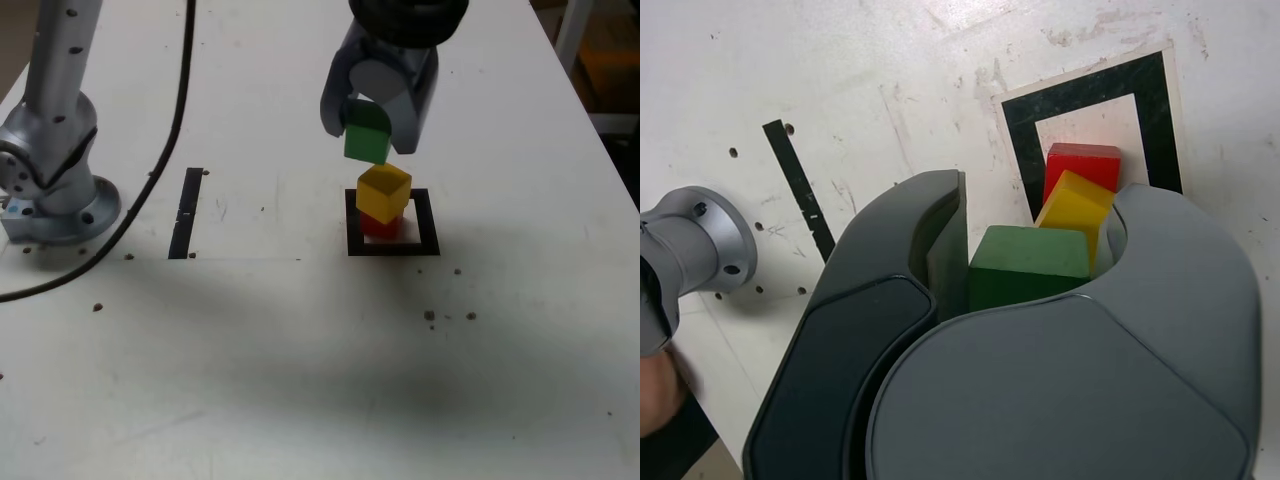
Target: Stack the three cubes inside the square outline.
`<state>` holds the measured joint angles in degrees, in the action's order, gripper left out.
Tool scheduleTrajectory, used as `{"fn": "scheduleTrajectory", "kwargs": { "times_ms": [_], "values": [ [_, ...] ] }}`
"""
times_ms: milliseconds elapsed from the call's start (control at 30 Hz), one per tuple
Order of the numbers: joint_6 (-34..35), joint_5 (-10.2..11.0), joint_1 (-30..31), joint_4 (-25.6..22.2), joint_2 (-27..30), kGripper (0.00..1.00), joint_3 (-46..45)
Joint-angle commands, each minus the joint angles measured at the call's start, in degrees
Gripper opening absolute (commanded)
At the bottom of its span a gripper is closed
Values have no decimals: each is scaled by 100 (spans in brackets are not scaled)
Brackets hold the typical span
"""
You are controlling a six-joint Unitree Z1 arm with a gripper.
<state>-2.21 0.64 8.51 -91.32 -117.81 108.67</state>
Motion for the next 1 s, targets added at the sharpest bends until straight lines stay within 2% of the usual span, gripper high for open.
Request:
{"fn": "scheduleTrajectory", "kwargs": {
  "times_ms": [0, 300, 533, 967],
  "values": [
    [14, 15, 11, -51, 38, 20, -28],
    [127, 6, 46, -2, 20, 20, 26],
    [195, 165, 46, 10, 6, 20, -146],
    [270, 62, 139, 324, -96, 20, -133]
  ]
}}
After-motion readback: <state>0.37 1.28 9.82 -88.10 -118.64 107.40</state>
